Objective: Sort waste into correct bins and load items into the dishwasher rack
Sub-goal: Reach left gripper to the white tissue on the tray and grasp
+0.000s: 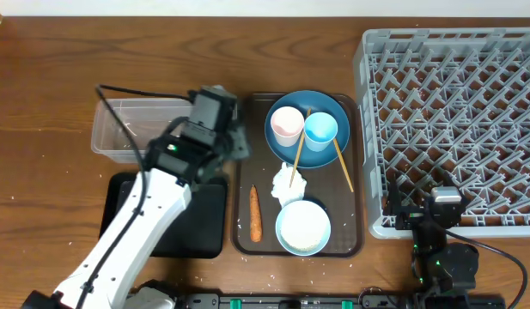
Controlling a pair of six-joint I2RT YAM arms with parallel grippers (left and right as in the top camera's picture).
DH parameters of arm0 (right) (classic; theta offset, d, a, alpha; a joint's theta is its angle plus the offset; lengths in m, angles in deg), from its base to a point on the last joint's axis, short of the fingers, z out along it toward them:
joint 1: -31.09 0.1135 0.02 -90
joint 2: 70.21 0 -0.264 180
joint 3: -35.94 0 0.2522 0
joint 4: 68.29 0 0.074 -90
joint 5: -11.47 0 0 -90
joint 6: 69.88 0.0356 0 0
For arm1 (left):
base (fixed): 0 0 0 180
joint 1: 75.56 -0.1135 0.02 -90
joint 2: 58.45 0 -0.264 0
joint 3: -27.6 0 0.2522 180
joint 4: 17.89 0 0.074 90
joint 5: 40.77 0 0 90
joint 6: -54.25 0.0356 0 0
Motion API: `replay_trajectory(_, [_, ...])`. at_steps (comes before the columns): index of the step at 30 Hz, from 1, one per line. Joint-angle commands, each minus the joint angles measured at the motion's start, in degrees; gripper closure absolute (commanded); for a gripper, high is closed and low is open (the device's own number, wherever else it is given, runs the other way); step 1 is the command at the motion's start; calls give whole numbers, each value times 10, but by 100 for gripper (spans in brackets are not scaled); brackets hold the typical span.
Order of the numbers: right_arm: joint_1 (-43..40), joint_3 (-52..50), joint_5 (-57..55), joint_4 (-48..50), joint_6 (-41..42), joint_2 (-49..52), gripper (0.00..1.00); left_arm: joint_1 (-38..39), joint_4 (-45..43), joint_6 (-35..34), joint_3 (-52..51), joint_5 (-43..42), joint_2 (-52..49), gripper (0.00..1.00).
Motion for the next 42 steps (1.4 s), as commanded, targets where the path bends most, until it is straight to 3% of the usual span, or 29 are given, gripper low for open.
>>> replay_trajectory(1, [-11,-1,2,-2,-4,0,1,35,11,-3,0,-18,-17,60])
replay_trajectory(4, [-11,-1,2,-2,-4,0,1,66,11,-6,-8,-17,-38,68])
replay_trajectory(9, [-11,-1,2,-2,-4,0,1,95,10,-24,-9,-18,-88,70])
replay_trajectory(35, [-11,-1,2,-2,-4,0,1,168,-22,-59,-8,-2,-198,69])
replay_trajectory(42, [-11,-1,2,-2,-4,0,1,168,-52,-58,-8,-102,-198,69])
